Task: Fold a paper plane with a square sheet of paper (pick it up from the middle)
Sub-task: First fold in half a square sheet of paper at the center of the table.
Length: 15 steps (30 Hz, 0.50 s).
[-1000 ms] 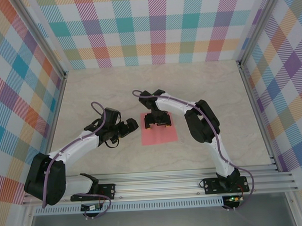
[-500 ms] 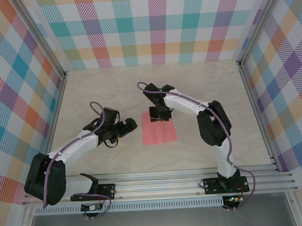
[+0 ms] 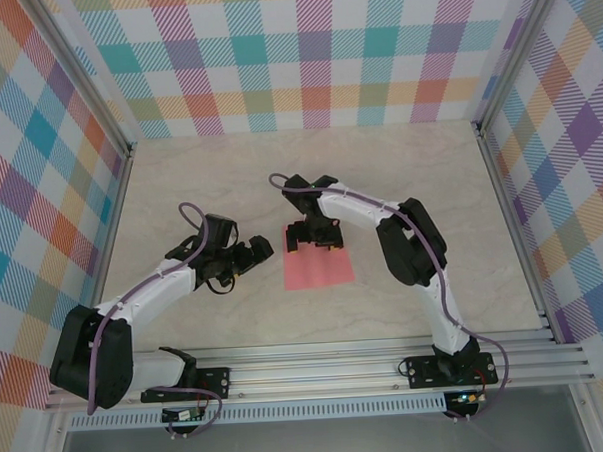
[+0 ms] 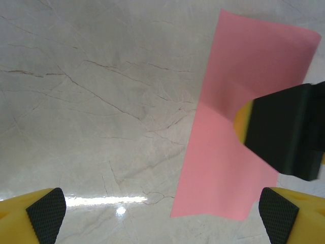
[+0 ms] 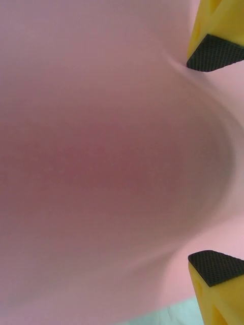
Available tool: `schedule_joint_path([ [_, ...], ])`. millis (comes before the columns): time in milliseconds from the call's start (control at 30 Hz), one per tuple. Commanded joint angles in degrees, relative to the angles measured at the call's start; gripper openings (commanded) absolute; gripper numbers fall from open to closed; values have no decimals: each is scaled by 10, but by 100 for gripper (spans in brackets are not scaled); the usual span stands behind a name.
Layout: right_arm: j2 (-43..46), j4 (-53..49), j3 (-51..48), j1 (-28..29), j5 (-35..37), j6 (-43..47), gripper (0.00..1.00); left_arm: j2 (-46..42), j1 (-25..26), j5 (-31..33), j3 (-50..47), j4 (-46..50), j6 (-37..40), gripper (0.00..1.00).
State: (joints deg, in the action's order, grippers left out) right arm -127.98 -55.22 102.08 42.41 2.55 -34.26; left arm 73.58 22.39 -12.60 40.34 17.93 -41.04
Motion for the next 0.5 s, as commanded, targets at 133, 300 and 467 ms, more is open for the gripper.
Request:
schedule_joint_path([
  [133, -32, -28, 10, 8, 27, -19, 83, 3, -8, -5, 12, 11, 10, 100],
  [300, -20, -19, 1, 9, 17, -16, 63, 7, -9, -4, 16, 11, 10, 100],
  [467, 28, 6, -18, -4, 2, -24, 46, 8, -9, -6, 20, 14, 10, 100],
])
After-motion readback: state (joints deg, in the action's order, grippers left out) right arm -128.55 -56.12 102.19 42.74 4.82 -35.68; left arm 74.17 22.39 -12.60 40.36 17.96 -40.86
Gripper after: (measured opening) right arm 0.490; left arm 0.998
